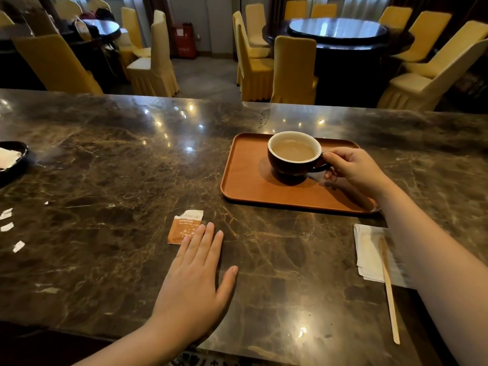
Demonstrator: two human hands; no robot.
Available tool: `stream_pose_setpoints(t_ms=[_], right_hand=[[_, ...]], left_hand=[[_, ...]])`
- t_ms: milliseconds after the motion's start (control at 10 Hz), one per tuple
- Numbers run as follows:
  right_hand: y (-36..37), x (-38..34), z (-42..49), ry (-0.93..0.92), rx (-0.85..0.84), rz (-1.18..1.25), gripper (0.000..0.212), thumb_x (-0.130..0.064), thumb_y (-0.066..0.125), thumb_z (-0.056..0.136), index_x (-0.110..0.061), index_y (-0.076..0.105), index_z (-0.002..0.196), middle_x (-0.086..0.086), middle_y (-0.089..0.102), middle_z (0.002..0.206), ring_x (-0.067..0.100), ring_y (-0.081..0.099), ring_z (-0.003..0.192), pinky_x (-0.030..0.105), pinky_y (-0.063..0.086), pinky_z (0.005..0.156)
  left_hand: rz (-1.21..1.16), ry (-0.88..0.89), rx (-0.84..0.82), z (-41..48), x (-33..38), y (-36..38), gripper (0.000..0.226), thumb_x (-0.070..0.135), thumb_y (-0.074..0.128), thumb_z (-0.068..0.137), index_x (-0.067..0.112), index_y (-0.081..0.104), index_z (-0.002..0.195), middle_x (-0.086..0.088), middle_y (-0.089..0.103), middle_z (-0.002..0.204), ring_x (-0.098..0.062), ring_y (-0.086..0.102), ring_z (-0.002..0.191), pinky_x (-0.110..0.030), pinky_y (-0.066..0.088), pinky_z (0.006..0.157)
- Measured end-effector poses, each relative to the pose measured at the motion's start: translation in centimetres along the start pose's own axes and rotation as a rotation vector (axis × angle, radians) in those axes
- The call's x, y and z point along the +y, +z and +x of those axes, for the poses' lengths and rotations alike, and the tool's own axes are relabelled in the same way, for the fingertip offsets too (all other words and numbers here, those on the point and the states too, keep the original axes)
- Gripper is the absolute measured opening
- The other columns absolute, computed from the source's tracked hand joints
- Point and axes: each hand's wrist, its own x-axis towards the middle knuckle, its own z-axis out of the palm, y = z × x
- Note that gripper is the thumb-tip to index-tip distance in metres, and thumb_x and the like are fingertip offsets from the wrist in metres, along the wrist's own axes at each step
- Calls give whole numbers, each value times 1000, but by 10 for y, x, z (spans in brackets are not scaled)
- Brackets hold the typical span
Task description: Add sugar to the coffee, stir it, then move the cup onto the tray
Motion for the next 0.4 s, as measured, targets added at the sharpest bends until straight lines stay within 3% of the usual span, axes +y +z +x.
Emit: stream_pose_setpoints(t_ms=[200, 400], right_hand=[[2, -6, -4, 85, -5, -25, 26, -24, 42, 95, -8, 59, 106, 11, 62, 83, 18, 62, 71, 16, 53, 55], [6, -15, -15, 68, 245, -248, 32, -23, 45, 94, -9, 52, 121, 1, 54, 105, 6, 51, 72, 11, 41, 54]], left_hand=[[14, -12, -31, 0, 0, 1, 67, 57, 20, 85, 19, 17, 140, 2, 9, 149, -11, 1, 138, -23, -10, 108], [-34, -17, -49, -2, 2, -4, 71, 60, 13, 80, 24, 7, 141, 8, -4, 147, -5, -10, 136, -27, -7, 110]])
